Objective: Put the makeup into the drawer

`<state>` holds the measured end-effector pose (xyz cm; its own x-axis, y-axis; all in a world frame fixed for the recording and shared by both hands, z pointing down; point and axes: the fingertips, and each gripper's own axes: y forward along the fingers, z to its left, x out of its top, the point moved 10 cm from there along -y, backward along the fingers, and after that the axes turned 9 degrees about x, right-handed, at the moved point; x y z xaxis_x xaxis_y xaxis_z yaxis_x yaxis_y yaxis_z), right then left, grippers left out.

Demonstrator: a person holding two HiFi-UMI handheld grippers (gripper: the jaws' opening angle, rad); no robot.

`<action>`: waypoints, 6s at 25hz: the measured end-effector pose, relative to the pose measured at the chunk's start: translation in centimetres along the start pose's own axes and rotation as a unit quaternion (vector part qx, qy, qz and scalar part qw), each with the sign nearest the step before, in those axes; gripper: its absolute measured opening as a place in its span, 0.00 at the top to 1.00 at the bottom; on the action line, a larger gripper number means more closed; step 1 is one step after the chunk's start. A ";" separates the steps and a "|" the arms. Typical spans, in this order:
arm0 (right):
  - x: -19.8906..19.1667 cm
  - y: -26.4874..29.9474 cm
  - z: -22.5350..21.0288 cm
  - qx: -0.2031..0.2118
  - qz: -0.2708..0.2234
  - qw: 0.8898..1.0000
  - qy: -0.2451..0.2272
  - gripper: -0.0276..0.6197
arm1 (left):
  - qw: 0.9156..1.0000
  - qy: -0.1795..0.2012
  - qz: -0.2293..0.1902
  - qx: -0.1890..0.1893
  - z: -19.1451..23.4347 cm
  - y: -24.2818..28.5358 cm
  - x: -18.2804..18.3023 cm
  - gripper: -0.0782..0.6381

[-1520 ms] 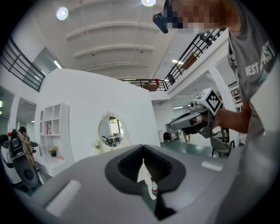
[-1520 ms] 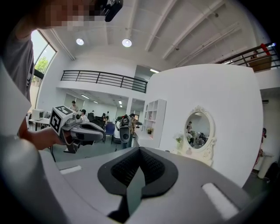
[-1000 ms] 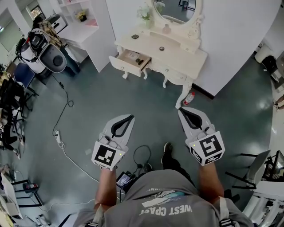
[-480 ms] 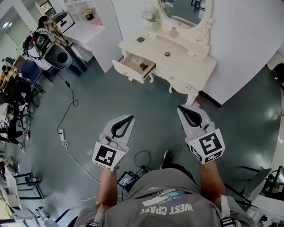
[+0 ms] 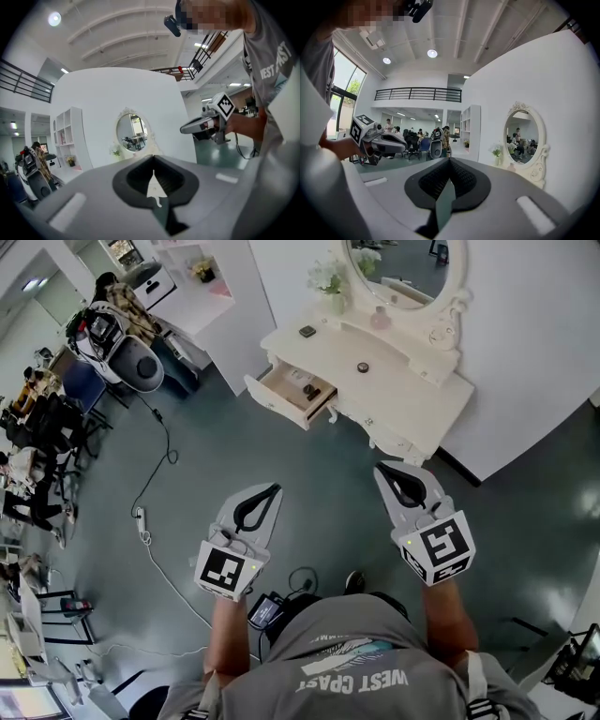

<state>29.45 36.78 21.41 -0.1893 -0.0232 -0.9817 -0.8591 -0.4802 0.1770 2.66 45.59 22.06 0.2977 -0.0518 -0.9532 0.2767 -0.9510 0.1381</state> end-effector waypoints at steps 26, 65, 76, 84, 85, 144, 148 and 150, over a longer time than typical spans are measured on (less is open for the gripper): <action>0.5 9.7 -8.2 -0.067 0.034 0.997 0.019 0.95 | 0.996 -0.005 -0.024 -0.089 9.6 15.5 -0.9 0.89; 0.4 35.4 -33.8 0.034 0.027 0.999 0.029 0.95 | 0.999 -0.003 0.052 -0.009 25.5 39.9 -4.6 0.89; -1.5 38.1 -40.5 0.046 0.030 0.997 0.049 0.95 | 0.997 -0.003 0.083 -0.003 25.9 46.3 -5.2 0.89; -2.1 39.8 -42.3 0.005 0.056 0.997 0.059 0.95 | 0.996 -0.010 0.083 -0.037 29.6 51.3 -7.3 0.89; -2.0 40.0 -42.3 -0.002 0.060 0.996 0.061 0.95 | 0.996 -0.010 0.081 -0.044 30.2 52.0 -7.5 0.89; -18.8 52.6 -47.9 -0.103 0.226 0.946 0.210 0.95 | 0.937 0.031 0.309 -0.157 39.1 89.9 -41.2 0.41; -19.2 52.6 -48.2 -0.103 0.230 0.944 0.212 0.95 | 0.935 0.001 0.316 -0.159 39.2 90.3 -42.0 0.43; -19.2 52.7 -48.4 -0.102 0.231 0.944 0.211 0.95 | 0.936 -0.018 0.313 -0.160 39.3 90.2 -42.1 0.48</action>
<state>10.79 -30.50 46.18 -0.2776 -0.5986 -0.7514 -0.6134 -0.4915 0.6182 -20.80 -50.02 64.13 0.4646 -0.5839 -0.6657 0.3196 -0.5905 0.7410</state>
